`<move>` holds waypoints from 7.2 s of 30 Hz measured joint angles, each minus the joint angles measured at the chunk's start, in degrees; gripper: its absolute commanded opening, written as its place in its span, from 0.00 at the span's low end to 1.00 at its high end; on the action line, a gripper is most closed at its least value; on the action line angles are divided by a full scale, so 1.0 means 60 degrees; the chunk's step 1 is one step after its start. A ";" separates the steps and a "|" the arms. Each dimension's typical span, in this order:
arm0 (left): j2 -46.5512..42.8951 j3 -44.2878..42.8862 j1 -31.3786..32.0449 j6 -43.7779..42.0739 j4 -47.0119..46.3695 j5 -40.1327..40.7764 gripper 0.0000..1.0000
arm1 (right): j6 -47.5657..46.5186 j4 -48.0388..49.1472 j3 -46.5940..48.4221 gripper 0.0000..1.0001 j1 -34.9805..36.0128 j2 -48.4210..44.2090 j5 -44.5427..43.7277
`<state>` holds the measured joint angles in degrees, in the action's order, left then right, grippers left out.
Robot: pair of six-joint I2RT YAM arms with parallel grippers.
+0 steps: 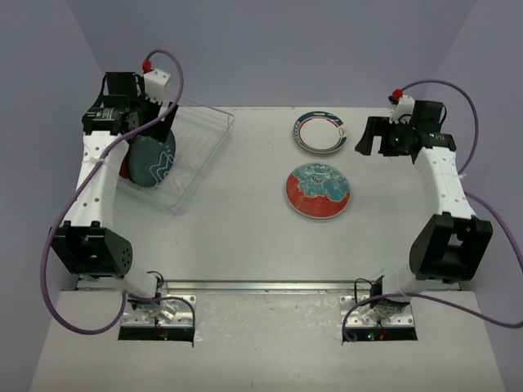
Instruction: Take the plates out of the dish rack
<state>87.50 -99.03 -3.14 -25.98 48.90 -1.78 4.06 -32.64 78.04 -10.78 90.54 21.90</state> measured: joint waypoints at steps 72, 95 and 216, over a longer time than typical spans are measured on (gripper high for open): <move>0.0946 0.1547 -0.0491 -0.1406 -0.1682 0.2112 0.00 | 0.0319 0.3258 -0.3916 0.99 0.0134 -0.3464 -0.0290; -0.2138 0.2375 0.0537 0.2389 -0.0175 -0.7698 0.00 | 0.1591 0.2930 -0.3575 0.91 0.3290 -0.3028 0.3387; -0.2210 0.3410 0.1975 0.3658 -0.2072 -0.4805 1.00 | 0.0291 -0.2077 -0.0407 0.79 0.1398 0.2845 0.0566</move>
<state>74.24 -78.56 8.71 -4.03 36.47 -30.61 5.81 -45.10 75.59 -2.39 107.61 25.30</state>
